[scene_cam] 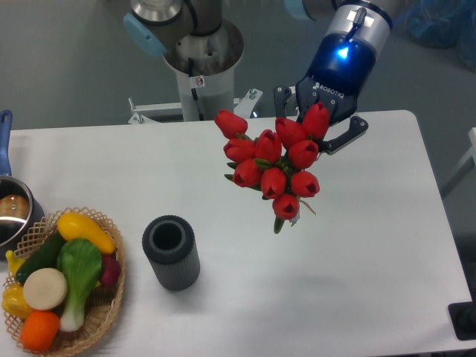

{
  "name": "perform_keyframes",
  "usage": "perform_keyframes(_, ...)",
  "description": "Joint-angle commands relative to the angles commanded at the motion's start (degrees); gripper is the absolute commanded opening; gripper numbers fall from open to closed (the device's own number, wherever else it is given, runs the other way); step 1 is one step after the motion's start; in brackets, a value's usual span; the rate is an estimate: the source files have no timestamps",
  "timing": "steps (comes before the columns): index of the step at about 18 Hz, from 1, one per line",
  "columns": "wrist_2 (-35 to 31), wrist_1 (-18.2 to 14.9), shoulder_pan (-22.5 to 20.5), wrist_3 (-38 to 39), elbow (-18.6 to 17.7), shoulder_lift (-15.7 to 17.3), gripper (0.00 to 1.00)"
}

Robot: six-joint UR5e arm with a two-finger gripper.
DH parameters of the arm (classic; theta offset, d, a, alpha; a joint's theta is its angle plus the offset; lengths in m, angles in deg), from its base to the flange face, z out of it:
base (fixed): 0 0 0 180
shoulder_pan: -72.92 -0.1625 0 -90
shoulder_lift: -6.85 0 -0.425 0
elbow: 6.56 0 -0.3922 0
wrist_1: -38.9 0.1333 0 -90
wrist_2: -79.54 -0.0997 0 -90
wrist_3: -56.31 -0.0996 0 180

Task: Place the flowers on the table
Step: 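Carry the red tulip bunch in the gripper toward the table center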

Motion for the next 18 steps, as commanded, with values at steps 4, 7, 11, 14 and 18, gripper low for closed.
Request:
perform_keyframes(4, -4.2, -0.1, 0.3, -0.5, 0.0, 0.4, 0.26)
perform_keyframes(7, -5.4, -0.4, 0.3, -0.4, 0.3, 0.3, 0.26)
perform_keyframes(11, -13.2, -1.2, 0.5, -0.5, 1.3, 0.4, 0.26)
perform_keyframes(14, -19.1, -1.2, 1.7, -0.9, 0.3, 0.4, 0.26)
perform_keyframes(18, -29.0, -1.3, 5.1, -4.3, -1.8, 0.2, 0.26)
